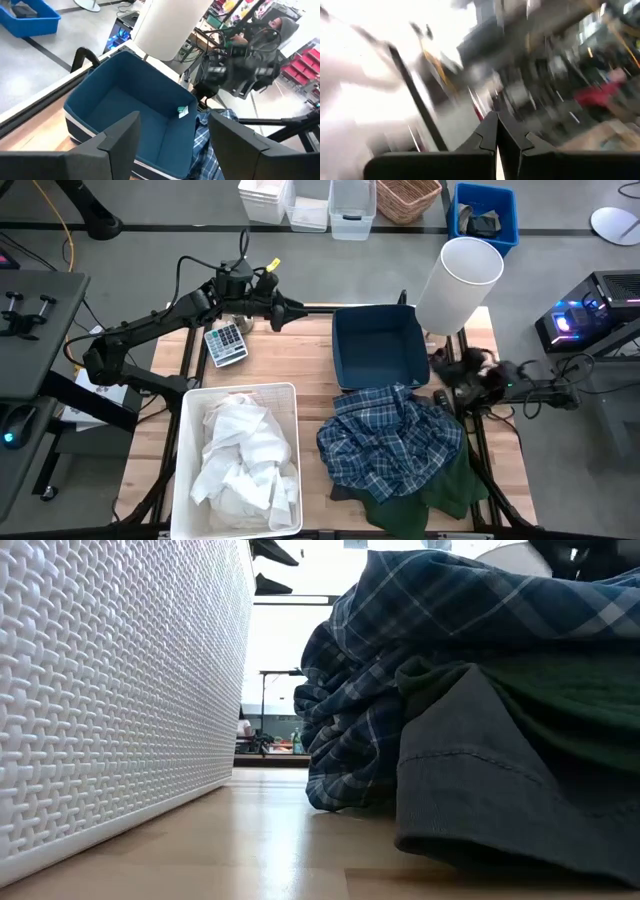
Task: Sort clothes
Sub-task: Put the blue pants into the blue bin
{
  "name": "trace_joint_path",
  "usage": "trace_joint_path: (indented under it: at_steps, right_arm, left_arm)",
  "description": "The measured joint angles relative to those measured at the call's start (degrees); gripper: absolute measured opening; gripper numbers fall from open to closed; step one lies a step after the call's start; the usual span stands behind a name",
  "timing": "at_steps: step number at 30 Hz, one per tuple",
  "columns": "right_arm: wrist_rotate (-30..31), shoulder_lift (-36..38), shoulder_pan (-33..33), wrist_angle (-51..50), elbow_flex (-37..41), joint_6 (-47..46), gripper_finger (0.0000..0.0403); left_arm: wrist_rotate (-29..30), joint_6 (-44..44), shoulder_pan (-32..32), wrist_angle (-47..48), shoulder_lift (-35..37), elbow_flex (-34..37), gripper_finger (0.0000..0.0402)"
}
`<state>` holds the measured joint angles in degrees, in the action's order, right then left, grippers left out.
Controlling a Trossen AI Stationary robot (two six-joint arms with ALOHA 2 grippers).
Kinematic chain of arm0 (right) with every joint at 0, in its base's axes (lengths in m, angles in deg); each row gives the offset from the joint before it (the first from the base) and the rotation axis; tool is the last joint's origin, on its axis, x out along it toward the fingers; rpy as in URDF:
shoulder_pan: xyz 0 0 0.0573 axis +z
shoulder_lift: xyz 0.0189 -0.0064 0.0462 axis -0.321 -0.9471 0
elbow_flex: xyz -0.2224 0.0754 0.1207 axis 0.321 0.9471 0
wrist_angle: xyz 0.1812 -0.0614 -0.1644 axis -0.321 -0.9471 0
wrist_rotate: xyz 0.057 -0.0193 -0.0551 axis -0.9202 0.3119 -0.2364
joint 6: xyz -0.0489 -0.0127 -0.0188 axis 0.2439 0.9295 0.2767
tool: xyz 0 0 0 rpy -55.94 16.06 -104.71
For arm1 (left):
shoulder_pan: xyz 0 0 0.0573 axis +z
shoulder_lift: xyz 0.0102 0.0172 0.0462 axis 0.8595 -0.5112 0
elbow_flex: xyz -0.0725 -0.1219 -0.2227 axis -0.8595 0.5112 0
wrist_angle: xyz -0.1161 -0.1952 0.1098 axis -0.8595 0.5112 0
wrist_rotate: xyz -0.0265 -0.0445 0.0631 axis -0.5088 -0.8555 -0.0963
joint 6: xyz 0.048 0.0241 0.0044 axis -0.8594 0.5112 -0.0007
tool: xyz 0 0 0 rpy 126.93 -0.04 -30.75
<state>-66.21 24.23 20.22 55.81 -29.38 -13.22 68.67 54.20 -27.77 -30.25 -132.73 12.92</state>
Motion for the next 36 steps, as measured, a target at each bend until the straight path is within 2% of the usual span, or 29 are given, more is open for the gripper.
trace_joint_path:
  at_steps: [2,5,7,11,15,18,21,24,27,32,36]
  right_arm:
    - [1.27,-0.01,-0.01,6.44,-1.05,-1.65,0.0]
    - [-0.08,-1.38,0.0,3.65,-6.71,-1.6,0.0]
    - [-2.69,-4.61,0.02,-5.51,-12.9,-1.63,0.0]
    - [-8.52,-15.47,0.02,-32.31,-27.98,-2.97,0.0002]
    - [-20.52,-29.68,0.99,-58.78,-40.59,-8.64,0.0029]
    - [-29.77,-39.95,4.48,-65.85,-46.58,-11.77,0.0076]
    - [-33.37,-49.26,9.38,-68.26,-51.78,-13.01,0.013]
    - [-32.72,-57.56,13.59,-74.78,-56.82,-13.02,0.0174]
    - [-28.97,-65.76,17.33,-84.21,-61.4,-13.29,0.02]
    - [-21.51,-77.68,21.59,-89.34,-67.2,-18.52,0.0208]
    - [-11.47,-86.42,22.16,-92.43,-69.26,-23.28,0.0208]
  left_arm:
    - [1.26,1.16,-0.01,-0.35,0.0,0.0,0.022]
    - [3.78,2.16,-0.04,-1.77,0.0,0.0,0.022]
    - [3.92,2.51,-0.02,-2.46,0.02,0.0,0.022]
    - [3.94,2.57,-0.03,-2.55,0.0,0.0,0.022]
    - [3.91,1.13,-0.04,-2.3,0.0,0.0,0.022]
    - [3.55,-0.66,-0.04,-1.7,0.0,0.0,0.022]
    - [3.51,-2.66,-0.03,-0.35,0.01,-0.01,0.022]
    - [3.08,-4.82,-0.04,2.64,0.01,-0.01,0.022]
    - [2.85,-8.03,-0.02,6.31,0.0,-0.02,0.022]
    - [2.83,-12.3,0.0,10.48,0.01,-0.01,0.022]
    - [2.83,-14.32,0.0,10.57,0.01,-0.01,0.022]
